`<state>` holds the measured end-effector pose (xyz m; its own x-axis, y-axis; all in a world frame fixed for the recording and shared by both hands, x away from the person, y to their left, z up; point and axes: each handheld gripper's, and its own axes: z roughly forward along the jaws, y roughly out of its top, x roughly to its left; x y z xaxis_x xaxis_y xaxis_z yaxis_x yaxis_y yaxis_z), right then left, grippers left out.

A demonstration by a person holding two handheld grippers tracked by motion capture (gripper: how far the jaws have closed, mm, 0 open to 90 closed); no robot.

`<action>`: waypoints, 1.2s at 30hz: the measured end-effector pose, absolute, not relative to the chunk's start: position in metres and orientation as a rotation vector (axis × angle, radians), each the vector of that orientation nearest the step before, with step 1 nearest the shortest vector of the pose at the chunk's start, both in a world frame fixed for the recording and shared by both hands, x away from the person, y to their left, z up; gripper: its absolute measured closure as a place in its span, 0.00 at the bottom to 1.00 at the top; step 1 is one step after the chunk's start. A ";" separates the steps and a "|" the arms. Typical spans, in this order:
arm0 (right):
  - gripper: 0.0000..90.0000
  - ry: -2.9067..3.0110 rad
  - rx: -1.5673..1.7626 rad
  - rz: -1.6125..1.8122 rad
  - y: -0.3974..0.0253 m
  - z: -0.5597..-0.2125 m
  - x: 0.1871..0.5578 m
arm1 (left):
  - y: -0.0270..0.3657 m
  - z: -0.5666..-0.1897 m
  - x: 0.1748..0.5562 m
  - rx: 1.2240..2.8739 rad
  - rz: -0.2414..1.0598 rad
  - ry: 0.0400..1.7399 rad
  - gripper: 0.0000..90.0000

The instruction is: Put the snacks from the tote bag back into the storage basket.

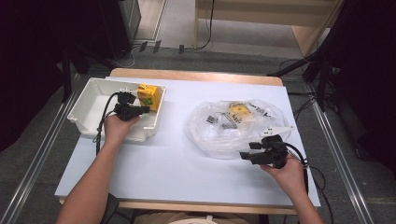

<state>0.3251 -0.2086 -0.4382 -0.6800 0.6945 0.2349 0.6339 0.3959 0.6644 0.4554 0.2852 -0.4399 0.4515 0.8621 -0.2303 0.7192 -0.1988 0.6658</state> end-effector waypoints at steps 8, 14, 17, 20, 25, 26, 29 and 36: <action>0.42 2.550 1.222 1.165 -0.209 -0.437 0.325 | 0.286 -0.433 0.453 1.965 0.203 1.291 0.87; 0.43 2.548 1.217 1.172 -0.211 -0.437 0.324 | 0.285 -0.427 0.449 1.987 0.158 1.301 0.71; 0.42 2.547 1.219 1.172 -0.211 -0.436 0.324 | 0.287 -0.423 0.446 1.983 0.144 1.288 0.63; 0.42 2.549 1.217 1.171 -0.211 -0.437 0.324 | 0.288 -0.419 0.444 1.975 0.118 1.278 0.56; 0.42 2.550 1.217 1.172 -0.211 -0.437 0.324 | 0.286 -0.414 0.440 1.988 0.124 1.263 0.51; 0.42 2.550 1.217 1.172 -0.211 -0.437 0.324 | 0.286 -0.412 0.439 1.985 0.123 1.261 0.51; 0.42 2.550 1.218 1.174 -0.211 -0.436 0.324 | 0.286 -0.406 0.436 1.978 0.118 1.257 0.50; 0.42 2.551 1.217 1.178 -0.211 -0.436 0.324 | 0.280 -0.389 0.427 2.003 0.150 1.208 0.49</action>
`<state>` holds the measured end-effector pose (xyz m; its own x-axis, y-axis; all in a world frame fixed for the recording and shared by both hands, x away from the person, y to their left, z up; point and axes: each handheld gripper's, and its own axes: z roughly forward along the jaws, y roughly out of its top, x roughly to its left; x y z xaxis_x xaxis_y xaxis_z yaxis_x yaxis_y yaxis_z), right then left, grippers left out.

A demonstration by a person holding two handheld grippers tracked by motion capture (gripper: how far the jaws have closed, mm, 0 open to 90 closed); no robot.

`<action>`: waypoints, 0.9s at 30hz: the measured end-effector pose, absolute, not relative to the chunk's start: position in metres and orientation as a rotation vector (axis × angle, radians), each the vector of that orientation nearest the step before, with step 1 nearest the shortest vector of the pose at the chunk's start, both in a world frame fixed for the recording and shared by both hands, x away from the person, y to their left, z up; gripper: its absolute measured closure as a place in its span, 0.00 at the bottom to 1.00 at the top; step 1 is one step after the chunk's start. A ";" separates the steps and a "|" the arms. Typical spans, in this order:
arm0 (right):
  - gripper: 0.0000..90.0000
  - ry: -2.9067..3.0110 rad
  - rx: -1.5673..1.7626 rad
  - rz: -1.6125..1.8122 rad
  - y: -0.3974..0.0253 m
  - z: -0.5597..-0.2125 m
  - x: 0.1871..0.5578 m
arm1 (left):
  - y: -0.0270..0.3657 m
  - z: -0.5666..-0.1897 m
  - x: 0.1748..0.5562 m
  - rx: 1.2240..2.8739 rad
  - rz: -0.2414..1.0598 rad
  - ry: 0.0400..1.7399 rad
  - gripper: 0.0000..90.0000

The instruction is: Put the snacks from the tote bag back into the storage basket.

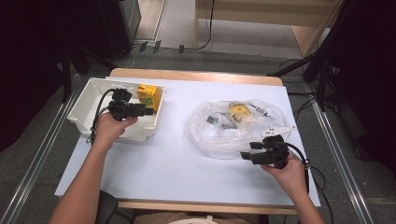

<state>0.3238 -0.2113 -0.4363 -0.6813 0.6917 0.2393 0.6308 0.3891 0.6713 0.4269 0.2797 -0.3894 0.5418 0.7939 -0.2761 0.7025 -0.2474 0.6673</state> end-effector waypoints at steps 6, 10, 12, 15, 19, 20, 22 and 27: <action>0.42 2.554 1.216 1.180 -0.211 -0.436 0.324 | 0.270 -0.375 0.417 2.009 0.159 1.175 0.49; 0.42 2.557 1.214 1.178 -0.209 -0.437 0.323 | 0.261 -0.370 0.411 2.030 0.149 1.138 0.49; 0.42 2.560 1.208 1.179 -0.209 -0.437 0.323 | 0.257 -0.369 0.408 2.034 0.144 1.124 0.49; 0.42 2.556 1.205 1.183 -0.209 -0.436 0.323 | 0.251 -0.367 0.405 2.045 0.140 1.099 0.49; 0.42 2.557 1.206 1.185 -0.209 -0.436 0.323 | 0.238 -0.364 0.397 2.071 0.116 1.045 0.47; 0.42 2.558 1.208 1.183 -0.208 -0.435 0.323 | 0.235 -0.363 0.396 2.077 0.114 1.037 0.47; 0.42 2.559 1.204 1.185 -0.208 -0.435 0.323 | 0.232 -0.363 0.395 2.073 0.103 1.029 0.47; 0.41 2.564 1.188 1.195 -0.206 -0.435 0.323 | 0.215 -0.363 0.388 2.097 0.094 0.977 0.46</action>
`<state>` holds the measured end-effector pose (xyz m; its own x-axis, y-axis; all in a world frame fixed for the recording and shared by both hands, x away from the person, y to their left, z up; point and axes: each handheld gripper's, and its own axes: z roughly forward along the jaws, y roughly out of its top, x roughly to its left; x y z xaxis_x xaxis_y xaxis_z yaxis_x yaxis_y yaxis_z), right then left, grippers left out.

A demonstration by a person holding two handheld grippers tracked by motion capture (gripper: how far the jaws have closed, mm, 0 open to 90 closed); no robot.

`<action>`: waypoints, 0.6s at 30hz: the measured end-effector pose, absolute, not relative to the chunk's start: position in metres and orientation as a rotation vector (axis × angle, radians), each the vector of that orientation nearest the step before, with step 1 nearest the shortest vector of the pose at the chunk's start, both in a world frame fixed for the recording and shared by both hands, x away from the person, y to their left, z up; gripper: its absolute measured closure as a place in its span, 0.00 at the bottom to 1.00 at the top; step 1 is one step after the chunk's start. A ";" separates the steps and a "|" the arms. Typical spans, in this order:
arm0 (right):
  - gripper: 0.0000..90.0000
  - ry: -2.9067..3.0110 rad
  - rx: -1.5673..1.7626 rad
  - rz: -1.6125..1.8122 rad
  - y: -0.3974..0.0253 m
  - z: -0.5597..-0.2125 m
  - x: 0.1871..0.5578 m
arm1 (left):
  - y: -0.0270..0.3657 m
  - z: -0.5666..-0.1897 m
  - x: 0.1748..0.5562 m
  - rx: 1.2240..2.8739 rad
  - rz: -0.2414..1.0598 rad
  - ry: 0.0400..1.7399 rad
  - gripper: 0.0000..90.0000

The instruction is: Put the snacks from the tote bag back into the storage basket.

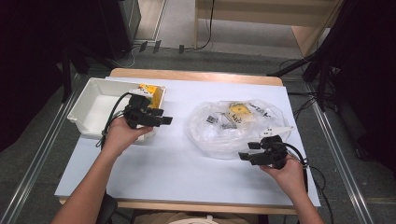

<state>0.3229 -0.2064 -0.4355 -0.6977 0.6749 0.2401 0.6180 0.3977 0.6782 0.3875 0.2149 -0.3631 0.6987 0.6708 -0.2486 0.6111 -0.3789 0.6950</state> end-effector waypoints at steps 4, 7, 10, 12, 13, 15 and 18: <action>0.41 2.568 1.176 1.200 -0.206 -0.435 0.324 | 0.204 -0.366 0.383 2.101 0.073 0.948 0.44; 0.41 2.570 1.175 1.214 -0.205 -0.434 0.324 | 0.200 -0.367 0.381 2.110 0.075 0.937 0.44; 0.41 2.572 1.172 1.217 -0.204 -0.434 0.325 | 0.193 -0.369 0.376 2.117 0.064 0.914 0.43; 0.41 2.574 1.167 1.218 -0.204 -0.434 0.325 | 0.189 -0.371 0.374 2.133 0.069 0.901 0.43; 0.41 2.574 1.167 1.218 -0.204 -0.434 0.325 | 0.189 -0.371 0.374 2.133 0.069 0.901 0.43; 0.41 2.579 1.163 1.228 -0.203 -0.434 0.325 | 0.184 -0.375 0.369 2.144 0.061 0.880 0.43; 0.41 2.586 1.166 1.229 -0.202 -0.434 0.325 | 0.178 -0.377 0.365 2.155 0.052 0.858 0.43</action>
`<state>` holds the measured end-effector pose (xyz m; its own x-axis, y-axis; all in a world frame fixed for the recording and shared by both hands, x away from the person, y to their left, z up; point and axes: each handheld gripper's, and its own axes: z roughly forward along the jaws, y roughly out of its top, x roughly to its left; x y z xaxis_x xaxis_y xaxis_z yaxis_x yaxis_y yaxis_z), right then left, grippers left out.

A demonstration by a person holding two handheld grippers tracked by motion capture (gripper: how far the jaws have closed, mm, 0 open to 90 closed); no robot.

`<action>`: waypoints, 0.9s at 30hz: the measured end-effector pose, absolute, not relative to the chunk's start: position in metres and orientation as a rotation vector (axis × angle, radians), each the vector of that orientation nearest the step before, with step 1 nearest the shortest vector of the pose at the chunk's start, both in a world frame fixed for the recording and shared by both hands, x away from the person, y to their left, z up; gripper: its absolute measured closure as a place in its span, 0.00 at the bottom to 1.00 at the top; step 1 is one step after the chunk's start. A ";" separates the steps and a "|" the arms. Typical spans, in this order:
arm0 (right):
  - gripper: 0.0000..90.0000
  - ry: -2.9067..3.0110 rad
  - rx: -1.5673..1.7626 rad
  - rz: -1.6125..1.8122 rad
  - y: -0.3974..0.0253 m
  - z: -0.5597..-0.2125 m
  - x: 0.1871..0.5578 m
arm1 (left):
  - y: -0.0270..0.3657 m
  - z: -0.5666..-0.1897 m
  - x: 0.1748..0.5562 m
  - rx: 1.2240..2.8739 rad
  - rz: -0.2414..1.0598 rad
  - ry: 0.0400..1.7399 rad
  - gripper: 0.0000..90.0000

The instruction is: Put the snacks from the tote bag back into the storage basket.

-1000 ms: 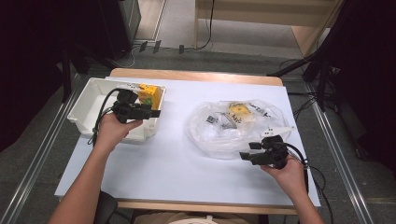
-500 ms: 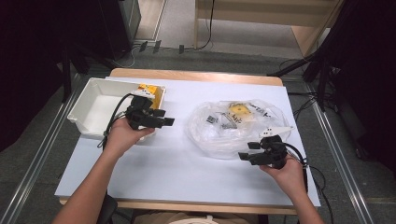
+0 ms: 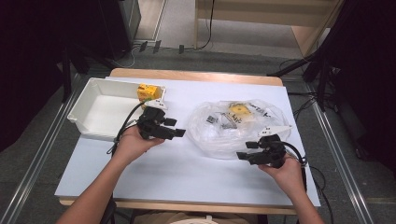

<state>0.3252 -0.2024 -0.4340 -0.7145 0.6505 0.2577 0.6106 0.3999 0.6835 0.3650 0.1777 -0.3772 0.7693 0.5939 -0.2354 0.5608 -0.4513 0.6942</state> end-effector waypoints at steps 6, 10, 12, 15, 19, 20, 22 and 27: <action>0.41 2.590 1.157 1.227 -0.201 -0.434 0.325 | 0.165 -0.381 0.357 2.173 0.044 0.808 0.43; 0.41 2.593 1.155 1.224 -0.201 -0.435 0.325 | 0.161 -0.382 0.353 2.187 0.046 0.794 0.43; 0.41 2.593 1.154 1.222 -0.200 -0.435 0.325 | 0.156 -0.383 0.349 2.193 0.047 0.768 0.43; 0.41 2.596 1.147 1.219 -0.200 -0.435 0.324 | 0.149 -0.387 0.345 2.200 0.047 0.744 0.43; 0.41 2.597 1.145 1.220 -0.200 -0.435 0.324 | 0.142 -0.391 0.341 2.208 0.044 0.715 0.43; 0.41 2.597 1.144 1.219 -0.200 -0.435 0.324 | 0.141 -0.392 0.340 2.208 0.041 0.712 0.43; 0.41 2.598 1.146 1.218 -0.200 -0.435 0.324 | 0.139 -0.395 0.338 2.195 0.030 0.708 0.43; 0.41 2.608 1.139 1.213 -0.198 -0.436 0.324 | 0.132 -0.402 0.335 2.208 0.032 0.696 0.43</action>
